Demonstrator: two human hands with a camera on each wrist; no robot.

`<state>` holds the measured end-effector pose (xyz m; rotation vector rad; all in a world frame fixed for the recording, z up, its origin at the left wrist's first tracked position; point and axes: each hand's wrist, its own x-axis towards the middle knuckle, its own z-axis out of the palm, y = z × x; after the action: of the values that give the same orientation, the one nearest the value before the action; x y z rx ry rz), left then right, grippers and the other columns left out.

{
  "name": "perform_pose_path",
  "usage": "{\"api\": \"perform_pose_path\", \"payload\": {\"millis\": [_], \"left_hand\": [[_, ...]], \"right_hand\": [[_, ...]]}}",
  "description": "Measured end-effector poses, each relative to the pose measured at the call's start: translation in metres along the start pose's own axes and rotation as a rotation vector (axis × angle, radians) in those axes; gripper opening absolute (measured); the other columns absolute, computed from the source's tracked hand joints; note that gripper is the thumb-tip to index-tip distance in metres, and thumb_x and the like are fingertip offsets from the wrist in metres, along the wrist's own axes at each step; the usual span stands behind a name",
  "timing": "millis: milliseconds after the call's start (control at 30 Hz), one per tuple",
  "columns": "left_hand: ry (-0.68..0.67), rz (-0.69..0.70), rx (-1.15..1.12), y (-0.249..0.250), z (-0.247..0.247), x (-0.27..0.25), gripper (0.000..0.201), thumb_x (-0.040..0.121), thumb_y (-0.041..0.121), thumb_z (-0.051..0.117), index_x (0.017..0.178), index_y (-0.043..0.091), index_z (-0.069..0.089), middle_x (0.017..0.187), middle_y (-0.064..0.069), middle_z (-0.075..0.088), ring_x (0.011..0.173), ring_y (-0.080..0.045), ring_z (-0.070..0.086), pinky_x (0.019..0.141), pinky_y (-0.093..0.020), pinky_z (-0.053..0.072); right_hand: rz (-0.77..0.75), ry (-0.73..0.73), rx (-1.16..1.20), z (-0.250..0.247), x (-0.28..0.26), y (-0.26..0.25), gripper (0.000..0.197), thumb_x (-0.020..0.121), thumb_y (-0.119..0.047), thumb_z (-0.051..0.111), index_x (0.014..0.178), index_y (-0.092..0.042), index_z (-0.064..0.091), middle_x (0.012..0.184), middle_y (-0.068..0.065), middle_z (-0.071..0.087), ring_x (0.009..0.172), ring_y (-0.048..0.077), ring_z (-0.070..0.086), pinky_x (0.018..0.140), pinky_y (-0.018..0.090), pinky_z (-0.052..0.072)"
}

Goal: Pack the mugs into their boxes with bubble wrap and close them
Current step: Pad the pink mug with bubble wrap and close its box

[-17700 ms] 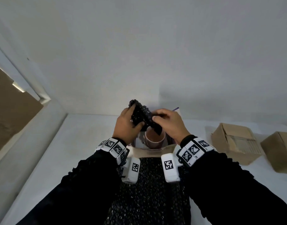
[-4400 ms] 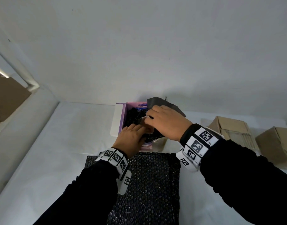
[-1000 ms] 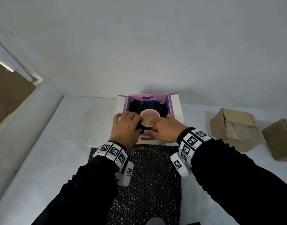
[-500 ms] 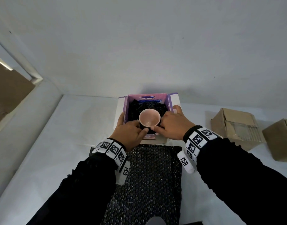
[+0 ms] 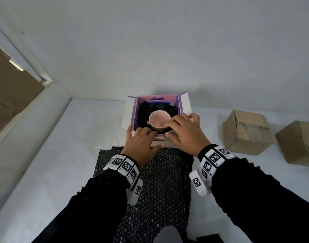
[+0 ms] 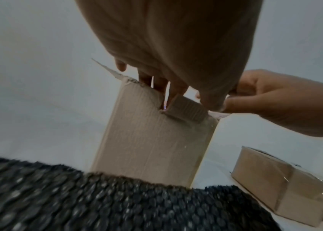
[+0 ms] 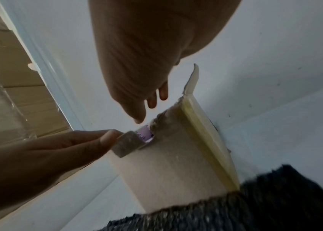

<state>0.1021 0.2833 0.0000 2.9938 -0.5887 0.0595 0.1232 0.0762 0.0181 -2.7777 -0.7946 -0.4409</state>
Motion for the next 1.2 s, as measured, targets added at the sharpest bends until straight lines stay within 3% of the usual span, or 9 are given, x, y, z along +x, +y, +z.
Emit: {"api": "perform_pose_path", "payload": {"millis": [133,233,433,633,733,900,1033,1100,1200], "left_hand": [[0.183,0.04,-0.07,-0.003,0.01,-0.034,0.059,0.089,0.064,0.037,0.127,0.023,0.055,0.137,-0.003,0.049,0.132,-0.026,0.039,0.109,-0.052,0.028],[0.192,0.017,-0.061,-0.006,0.017,-0.062,0.055,0.086,0.057,0.048,0.129,0.023,0.052,0.135,-0.004,0.047,0.123,-0.028,0.044,0.097,-0.046,0.039],[-0.492,-0.111,0.069,-0.028,0.035,-0.104,0.069,0.082,0.071,0.046,0.135,0.028,0.043,0.135,-0.002,0.045,0.123,-0.028,0.046,0.101,-0.047,0.038],[-0.543,0.028,-0.011,-0.046,0.04,-0.114,0.073,0.083,0.065,0.052,0.143,0.026,0.038,0.143,-0.005,0.039,0.128,-0.03,0.04,0.104,-0.044,0.041],[-0.412,0.002,-0.083,-0.049,0.032,-0.116,0.084,0.082,0.06,0.059,0.148,0.023,0.023,0.145,-0.006,0.036,0.129,-0.027,0.041,0.104,-0.043,0.04],[0.057,0.152,-0.077,-0.05,0.0,-0.108,0.11,0.067,0.049,0.077,0.151,0.033,0.008,0.152,-0.01,0.023,0.131,-0.03,0.033,0.104,-0.044,0.038],[0.081,0.267,-0.094,-0.059,-0.021,-0.085,0.051,0.068,0.047,0.076,0.112,0.025,0.064,0.126,-0.005,0.058,0.116,-0.031,0.052,0.091,-0.044,0.043],[0.115,0.255,-0.16,-0.063,-0.03,-0.078,0.026,0.076,0.039,0.067,0.092,0.019,0.068,0.097,-0.003,0.068,0.096,-0.029,0.061,0.083,-0.039,0.042],[0.109,0.164,-0.33,-0.062,-0.044,-0.074,0.014,0.09,0.022,0.057,0.098,0.01,0.059,0.09,-0.012,0.066,0.084,-0.034,0.059,0.072,-0.037,0.04]], "right_hand": [[0.006,0.003,0.247,0.009,-0.032,-0.024,0.01,0.088,-0.026,0.059,0.096,-0.019,0.06,0.092,-0.003,0.06,0.079,0.016,0.054,0.07,0.034,0.043],[0.191,-0.205,0.241,0.028,-0.064,-0.043,0.014,0.086,-0.032,0.061,0.09,-0.019,0.059,0.089,-0.002,0.06,0.083,0.02,0.058,0.07,0.033,0.045],[0.732,-0.517,-0.095,0.057,-0.102,-0.081,0.062,0.082,-0.067,0.051,0.125,-0.023,0.047,0.124,0.004,0.053,0.119,0.029,0.041,0.095,0.045,0.032],[0.768,-0.243,0.041,0.065,-0.1,-0.106,0.019,0.087,-0.023,0.059,0.101,-0.035,0.063,0.106,-0.007,0.056,0.11,0.024,0.038,0.09,0.04,0.02],[0.663,-0.002,0.361,0.062,-0.097,-0.121,0.013,0.09,-0.012,0.056,0.095,-0.023,0.06,0.096,0.001,0.054,0.088,0.025,0.053,0.077,0.036,0.039],[0.51,-0.007,0.678,0.036,-0.078,-0.139,0.009,0.098,-0.014,0.049,0.102,-0.021,0.054,0.083,0.0,0.064,0.073,0.018,0.06,0.075,0.041,0.049],[0.557,0.087,0.809,0.016,-0.056,-0.146,0.012,0.094,-0.025,0.061,0.102,-0.019,0.054,0.097,-0.008,0.064,0.094,0.009,0.061,0.083,0.029,0.046],[0.647,0.097,0.882,0.005,-0.049,-0.146,0.032,0.082,-0.034,0.075,0.103,-0.021,0.055,0.101,-0.012,0.063,0.097,0.002,0.059,0.081,0.021,0.043],[0.672,-0.231,0.984,-0.005,-0.048,-0.139,0.05,0.064,-0.03,0.09,0.107,-0.021,0.066,0.105,-0.01,0.07,0.097,0.004,0.064,0.092,0.026,0.048]]}}
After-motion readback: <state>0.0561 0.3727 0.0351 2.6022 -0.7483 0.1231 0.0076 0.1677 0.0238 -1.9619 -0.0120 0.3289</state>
